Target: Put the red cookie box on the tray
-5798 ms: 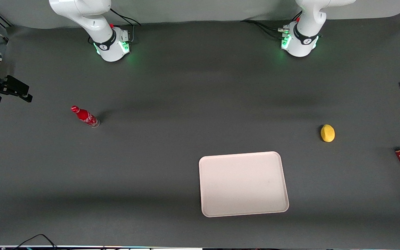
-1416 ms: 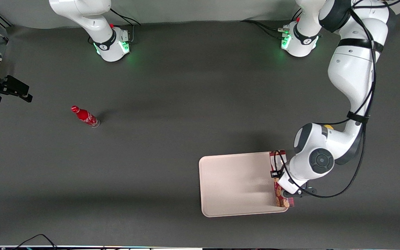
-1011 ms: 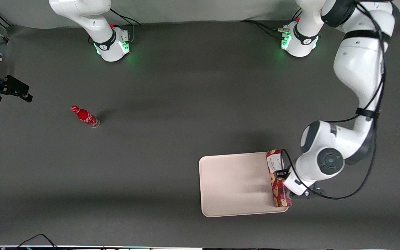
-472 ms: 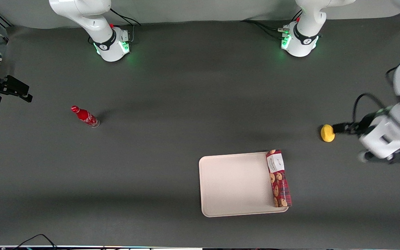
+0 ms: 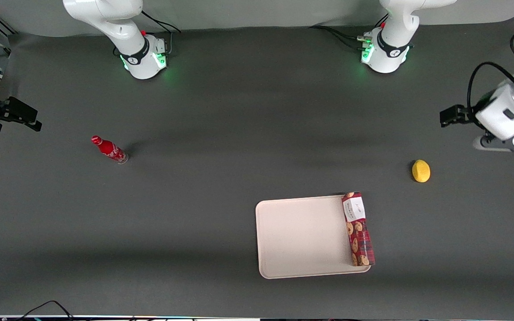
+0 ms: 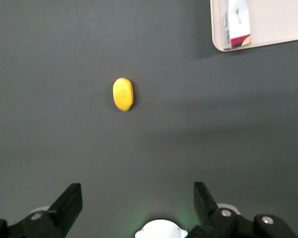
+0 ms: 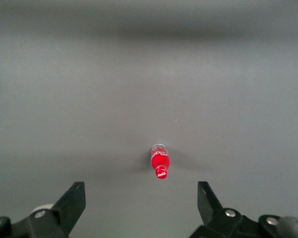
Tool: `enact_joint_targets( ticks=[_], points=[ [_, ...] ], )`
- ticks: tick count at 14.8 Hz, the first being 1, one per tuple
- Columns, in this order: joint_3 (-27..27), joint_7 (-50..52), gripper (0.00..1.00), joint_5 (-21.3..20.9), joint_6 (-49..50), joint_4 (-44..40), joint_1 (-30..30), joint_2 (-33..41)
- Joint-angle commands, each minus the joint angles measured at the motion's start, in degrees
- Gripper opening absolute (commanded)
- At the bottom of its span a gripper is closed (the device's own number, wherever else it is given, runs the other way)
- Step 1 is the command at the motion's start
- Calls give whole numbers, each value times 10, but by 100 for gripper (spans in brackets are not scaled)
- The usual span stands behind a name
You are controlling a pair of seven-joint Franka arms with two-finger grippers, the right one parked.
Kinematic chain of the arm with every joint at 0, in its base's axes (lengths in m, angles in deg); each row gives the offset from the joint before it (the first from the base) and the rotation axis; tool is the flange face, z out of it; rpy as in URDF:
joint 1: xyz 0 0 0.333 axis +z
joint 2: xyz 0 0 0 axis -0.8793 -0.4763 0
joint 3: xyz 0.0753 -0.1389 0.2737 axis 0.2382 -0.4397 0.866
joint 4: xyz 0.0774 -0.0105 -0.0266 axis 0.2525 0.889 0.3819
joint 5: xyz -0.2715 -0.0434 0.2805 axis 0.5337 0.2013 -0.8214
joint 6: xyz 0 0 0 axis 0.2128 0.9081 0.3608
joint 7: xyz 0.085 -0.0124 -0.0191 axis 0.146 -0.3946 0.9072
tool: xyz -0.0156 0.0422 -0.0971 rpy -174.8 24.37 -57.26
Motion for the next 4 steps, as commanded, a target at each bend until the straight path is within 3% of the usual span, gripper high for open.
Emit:
enact_joint_targets(
  ticks=[1,4],
  points=[
    [34,-40,100,7,-47,123,-6,114],
    [58,-166,100,8,-29,63,-6,84]
  ],
)
